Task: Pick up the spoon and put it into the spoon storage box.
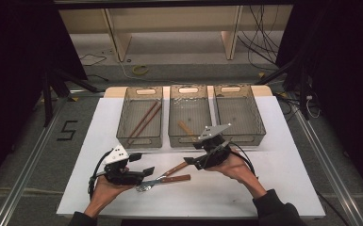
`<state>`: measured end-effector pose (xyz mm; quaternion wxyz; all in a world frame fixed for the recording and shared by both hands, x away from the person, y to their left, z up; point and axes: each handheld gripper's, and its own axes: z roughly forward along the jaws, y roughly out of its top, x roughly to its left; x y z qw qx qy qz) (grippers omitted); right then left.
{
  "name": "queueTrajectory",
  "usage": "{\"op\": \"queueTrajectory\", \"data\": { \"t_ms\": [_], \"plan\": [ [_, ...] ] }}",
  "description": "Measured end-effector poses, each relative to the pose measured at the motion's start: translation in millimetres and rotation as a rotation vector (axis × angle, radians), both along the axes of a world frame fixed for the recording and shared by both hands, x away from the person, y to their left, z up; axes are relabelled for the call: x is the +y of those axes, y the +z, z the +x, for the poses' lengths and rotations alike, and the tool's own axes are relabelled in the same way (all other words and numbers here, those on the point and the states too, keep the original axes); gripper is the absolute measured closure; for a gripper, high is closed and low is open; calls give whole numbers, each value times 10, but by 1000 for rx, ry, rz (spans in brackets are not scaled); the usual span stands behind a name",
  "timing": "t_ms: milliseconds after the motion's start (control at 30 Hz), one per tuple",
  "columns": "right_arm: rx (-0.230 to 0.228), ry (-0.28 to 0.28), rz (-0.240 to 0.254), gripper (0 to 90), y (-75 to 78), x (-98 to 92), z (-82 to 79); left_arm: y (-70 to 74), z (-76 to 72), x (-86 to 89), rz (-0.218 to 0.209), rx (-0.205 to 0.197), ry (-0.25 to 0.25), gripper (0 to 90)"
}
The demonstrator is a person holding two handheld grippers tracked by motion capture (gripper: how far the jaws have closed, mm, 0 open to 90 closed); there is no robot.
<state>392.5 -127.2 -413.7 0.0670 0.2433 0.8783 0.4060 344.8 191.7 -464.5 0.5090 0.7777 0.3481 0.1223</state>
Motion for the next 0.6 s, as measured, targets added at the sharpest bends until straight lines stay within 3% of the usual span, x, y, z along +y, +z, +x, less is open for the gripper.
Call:
{"op": "queueTrajectory", "data": {
  "t_ms": [600],
  "plan": [
    [16, 73, -43, 297, -125, 131, -111, 13, 0, 15, -18, -21, 18, 221]
  ]
}}
